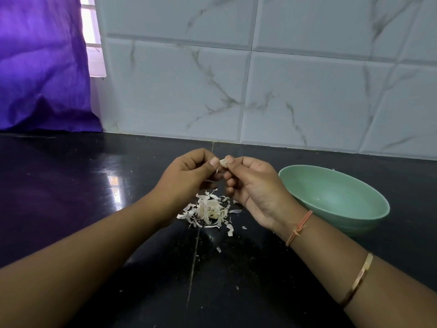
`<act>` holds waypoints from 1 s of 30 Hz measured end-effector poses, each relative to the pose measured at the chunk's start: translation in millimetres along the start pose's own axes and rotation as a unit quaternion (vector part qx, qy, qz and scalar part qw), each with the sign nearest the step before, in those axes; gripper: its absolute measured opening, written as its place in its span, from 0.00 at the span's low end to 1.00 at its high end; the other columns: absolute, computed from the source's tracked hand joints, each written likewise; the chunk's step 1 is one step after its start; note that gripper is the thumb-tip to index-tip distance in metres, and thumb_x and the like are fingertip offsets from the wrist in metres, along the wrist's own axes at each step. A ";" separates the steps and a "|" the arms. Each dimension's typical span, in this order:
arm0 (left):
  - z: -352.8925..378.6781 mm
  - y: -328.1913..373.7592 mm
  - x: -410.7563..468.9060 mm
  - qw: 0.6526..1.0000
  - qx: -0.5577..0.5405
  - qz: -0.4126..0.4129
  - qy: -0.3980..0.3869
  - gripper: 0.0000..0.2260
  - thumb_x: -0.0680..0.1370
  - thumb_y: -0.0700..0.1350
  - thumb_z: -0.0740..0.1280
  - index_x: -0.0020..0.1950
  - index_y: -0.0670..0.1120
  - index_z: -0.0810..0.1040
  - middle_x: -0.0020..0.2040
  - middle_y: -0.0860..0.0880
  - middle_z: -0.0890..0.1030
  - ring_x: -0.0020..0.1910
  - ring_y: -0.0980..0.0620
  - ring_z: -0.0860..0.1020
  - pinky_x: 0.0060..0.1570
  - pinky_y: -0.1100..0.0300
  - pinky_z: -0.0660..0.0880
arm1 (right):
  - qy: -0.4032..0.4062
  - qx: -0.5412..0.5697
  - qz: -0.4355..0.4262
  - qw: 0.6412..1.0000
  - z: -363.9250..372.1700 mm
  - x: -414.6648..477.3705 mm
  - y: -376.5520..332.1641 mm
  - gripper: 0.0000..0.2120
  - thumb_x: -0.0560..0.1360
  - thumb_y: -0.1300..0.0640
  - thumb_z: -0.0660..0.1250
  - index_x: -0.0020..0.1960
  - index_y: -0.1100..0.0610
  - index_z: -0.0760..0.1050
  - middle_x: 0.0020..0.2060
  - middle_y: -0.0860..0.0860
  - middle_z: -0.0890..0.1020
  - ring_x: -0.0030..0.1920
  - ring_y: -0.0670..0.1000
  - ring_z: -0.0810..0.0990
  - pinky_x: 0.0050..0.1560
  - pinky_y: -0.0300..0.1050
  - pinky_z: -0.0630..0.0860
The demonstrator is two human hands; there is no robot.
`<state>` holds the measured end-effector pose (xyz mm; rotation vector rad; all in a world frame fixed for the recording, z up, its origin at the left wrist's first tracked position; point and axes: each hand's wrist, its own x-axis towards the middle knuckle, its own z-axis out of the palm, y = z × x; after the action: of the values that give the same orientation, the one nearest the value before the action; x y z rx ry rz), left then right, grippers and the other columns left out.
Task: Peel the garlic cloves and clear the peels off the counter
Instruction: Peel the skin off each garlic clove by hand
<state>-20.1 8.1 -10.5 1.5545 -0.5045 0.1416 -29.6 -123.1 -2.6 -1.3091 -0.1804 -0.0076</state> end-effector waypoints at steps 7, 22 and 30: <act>-1.6 2.0 2.7 0.985 -0.124 -0.111 0.036 0.11 0.79 0.38 0.60 0.38 0.43 0.74 0.29 0.50 0.77 0.30 0.57 0.77 0.35 0.66 0.77 | -0.030 -0.078 -0.087 0.993 2.5 -4.5 3.0 0.04 0.73 0.66 0.68 0.40 0.60 0.76 0.30 0.52 0.79 0.29 0.44 0.76 0.34 0.37 0.77; -1.6 -2.1 3.1 0.989 -0.086 -0.084 0.091 0.08 0.75 0.32 0.64 0.44 0.43 0.79 0.37 0.47 0.81 0.36 0.55 0.77 0.36 0.67 0.77 | 0.011 -0.134 -0.143 0.981 -4.4 -1.7 2.4 0.09 0.72 0.69 0.68 0.46 0.57 0.76 0.37 0.52 0.80 0.33 0.45 0.78 0.34 0.35 0.76; 0.1 -1.7 1.0 0.989 -0.099 -0.097 0.050 0.03 0.71 0.40 0.69 0.41 0.40 0.81 0.35 0.45 0.81 0.32 0.56 0.78 0.36 0.68 0.78 | 0.032 -0.165 -0.183 0.969 -7.1 1.7 4.0 0.11 0.71 0.69 0.69 0.45 0.54 0.73 0.38 0.51 0.80 0.36 0.44 0.78 0.41 0.37 0.77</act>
<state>-18.6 7.7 -11.7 1.3861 -0.2777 0.0180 -26.6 -128.7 -7.9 -1.5884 -0.3751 -0.4083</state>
